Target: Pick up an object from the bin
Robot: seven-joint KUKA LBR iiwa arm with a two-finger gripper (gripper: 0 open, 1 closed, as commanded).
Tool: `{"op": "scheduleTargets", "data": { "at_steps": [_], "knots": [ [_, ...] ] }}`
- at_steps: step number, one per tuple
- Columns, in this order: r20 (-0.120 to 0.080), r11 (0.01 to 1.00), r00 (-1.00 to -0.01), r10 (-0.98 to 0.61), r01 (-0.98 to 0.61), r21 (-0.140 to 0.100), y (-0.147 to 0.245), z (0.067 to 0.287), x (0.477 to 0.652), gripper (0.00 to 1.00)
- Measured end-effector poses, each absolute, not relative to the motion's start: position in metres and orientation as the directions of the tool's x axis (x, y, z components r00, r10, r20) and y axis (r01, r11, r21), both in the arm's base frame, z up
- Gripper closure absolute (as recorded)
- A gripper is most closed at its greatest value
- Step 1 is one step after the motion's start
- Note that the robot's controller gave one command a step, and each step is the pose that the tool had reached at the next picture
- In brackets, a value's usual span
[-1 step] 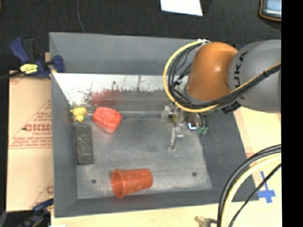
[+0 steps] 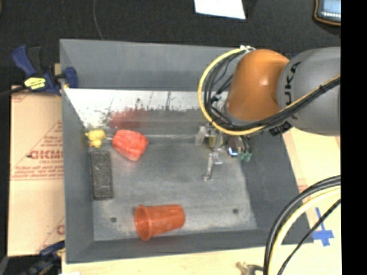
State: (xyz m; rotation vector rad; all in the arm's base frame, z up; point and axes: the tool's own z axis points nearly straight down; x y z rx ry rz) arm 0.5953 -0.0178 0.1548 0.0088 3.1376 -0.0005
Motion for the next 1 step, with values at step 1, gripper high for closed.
{"op": "scheduleTargets", "data": {
  "at_steps": [1],
  "knots": [
    [-0.022, 0.980, -0.980, -0.199, -0.200, 0.013, -0.0985, 0.0758, 0.6559, 0.00]
  ]
}}
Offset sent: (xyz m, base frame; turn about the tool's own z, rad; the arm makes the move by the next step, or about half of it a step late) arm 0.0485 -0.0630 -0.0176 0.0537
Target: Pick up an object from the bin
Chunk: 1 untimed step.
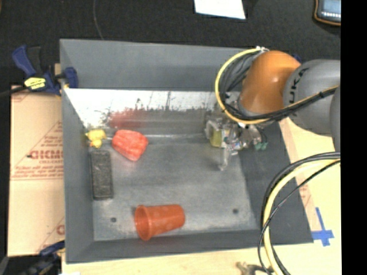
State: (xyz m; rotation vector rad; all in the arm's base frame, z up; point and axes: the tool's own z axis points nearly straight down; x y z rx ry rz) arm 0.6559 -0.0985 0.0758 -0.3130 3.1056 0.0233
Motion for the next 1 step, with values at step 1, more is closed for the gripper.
{"op": "scheduleTargets", "data": {
  "at_steps": [1],
  "knots": [
    [-0.014, 0.998, -0.998, 0.058, 0.058, 0.002, -0.0812, 0.1388, 0.6454, 0.00]
  ]
}}
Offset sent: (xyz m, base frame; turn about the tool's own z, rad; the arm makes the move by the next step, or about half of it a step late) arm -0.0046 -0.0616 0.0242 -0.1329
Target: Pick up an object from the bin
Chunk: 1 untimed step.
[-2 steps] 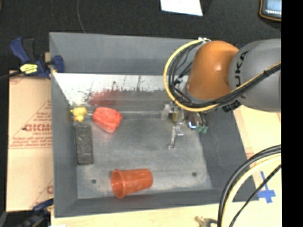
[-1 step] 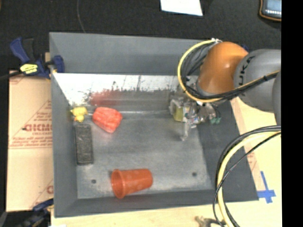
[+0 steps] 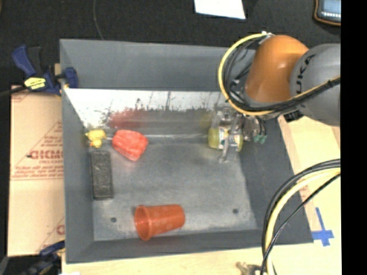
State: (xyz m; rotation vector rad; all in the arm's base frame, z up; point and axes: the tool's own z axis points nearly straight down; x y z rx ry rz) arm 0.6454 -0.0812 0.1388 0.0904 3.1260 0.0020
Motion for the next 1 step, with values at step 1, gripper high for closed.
{"op": "scheduleTargets", "data": {
  "at_steps": [1],
  "knots": [
    [-0.028, 0.946, -0.946, -0.323, -0.324, 0.005, -0.1626, 0.1008, 0.6522, 0.00]
  ]
}}
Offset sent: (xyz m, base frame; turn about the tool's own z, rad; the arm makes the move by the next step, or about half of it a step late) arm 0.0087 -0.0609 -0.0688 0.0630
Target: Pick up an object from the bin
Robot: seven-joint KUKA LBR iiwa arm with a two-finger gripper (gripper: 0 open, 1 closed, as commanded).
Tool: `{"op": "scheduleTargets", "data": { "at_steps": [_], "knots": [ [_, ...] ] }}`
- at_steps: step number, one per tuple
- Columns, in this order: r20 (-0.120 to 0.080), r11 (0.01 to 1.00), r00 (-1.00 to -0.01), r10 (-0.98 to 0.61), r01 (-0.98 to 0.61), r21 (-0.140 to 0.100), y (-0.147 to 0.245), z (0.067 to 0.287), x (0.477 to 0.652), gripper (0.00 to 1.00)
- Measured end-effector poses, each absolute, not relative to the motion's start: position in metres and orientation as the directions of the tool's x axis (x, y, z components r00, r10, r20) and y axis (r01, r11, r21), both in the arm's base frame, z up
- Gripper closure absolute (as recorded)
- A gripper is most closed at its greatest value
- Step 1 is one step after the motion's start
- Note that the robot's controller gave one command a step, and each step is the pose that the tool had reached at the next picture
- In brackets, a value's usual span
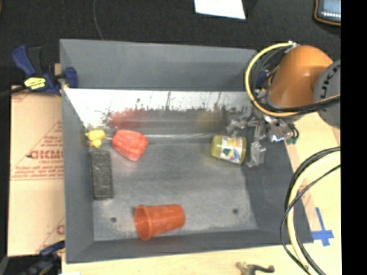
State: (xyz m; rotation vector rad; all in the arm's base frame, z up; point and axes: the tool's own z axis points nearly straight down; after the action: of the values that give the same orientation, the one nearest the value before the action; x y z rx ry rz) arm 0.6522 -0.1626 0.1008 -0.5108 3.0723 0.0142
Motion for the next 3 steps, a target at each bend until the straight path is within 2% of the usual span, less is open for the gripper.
{"op": "scheduleTargets", "data": {
  "at_steps": [1, 2, 3],
  "knots": [
    [-0.010, 0.993, -0.993, 0.117, 0.117, 0.004, -0.1427, 0.0724, 0.6542, 0.00],
    [-0.031, 0.965, -0.965, -0.261, -0.261, 0.005, -0.1448, 0.0716, 0.6525, 1.00],
    [-0.031, 0.965, -0.965, -0.261, -0.261, 0.005, -0.1447, 0.0720, 0.6524, 1.00]
  ]
}}
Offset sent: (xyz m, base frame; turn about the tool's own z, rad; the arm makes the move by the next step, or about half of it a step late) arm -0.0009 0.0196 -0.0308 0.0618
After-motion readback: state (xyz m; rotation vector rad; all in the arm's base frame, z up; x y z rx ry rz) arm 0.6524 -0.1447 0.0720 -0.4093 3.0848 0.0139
